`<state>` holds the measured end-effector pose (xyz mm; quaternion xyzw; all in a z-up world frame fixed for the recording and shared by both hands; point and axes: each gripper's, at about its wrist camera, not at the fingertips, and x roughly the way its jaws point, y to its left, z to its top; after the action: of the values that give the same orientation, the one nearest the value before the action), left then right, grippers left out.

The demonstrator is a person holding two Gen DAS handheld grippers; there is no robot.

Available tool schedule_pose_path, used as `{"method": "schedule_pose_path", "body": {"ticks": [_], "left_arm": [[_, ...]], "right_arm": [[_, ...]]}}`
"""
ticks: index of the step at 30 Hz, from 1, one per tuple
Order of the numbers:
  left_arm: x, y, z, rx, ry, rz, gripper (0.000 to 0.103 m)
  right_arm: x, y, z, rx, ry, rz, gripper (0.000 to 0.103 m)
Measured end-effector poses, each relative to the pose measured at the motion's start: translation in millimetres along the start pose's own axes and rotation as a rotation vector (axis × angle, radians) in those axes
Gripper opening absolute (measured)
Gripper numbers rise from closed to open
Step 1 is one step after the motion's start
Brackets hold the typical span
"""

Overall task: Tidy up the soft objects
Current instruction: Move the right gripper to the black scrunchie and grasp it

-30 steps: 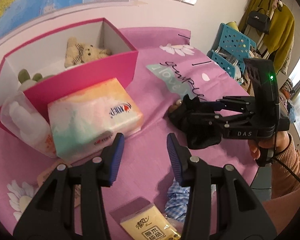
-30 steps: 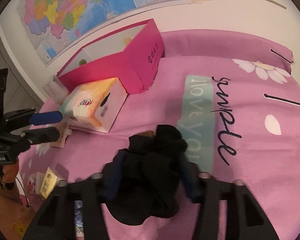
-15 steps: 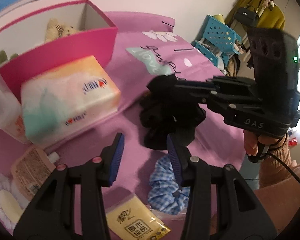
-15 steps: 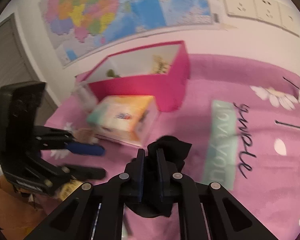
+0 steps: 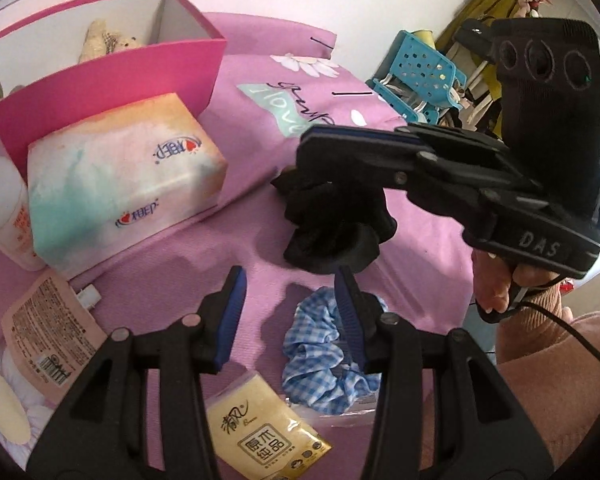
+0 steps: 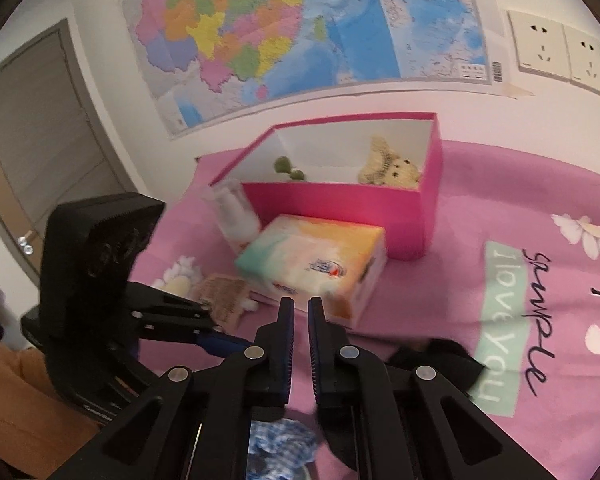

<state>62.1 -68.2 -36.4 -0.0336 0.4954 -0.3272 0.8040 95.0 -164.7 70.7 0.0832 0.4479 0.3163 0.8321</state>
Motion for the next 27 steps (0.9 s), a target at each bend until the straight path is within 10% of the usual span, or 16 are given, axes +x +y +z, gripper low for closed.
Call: {"method": "schedule_pose_path", "body": {"ticks": [3,6,11,27], "left_arm": [[-3.0,0.8,-0.9,0.004,-0.003,0.004,0.050],[2.1,1.9,0.7,0.000,0.006,0.008,0.050],[13.0,-0.5,4.5,0.005,0.027,-0.003,0.050],[43.1,-14.2,18.8,0.013,0.094,-0.072,0.063]], "right_arm": [[-1.6,-6.3,1.4,0.019,-0.008,-0.037,0.009],[0.3,-28.4,-4.1,0.091,0.030,-0.089,0.043],[9.9,-54.7,-19.7,0.122,0.116,-0.192,0.062],[-1.8,-89.3,-39.0,0.208,0.143,-0.213,0.066]]}}
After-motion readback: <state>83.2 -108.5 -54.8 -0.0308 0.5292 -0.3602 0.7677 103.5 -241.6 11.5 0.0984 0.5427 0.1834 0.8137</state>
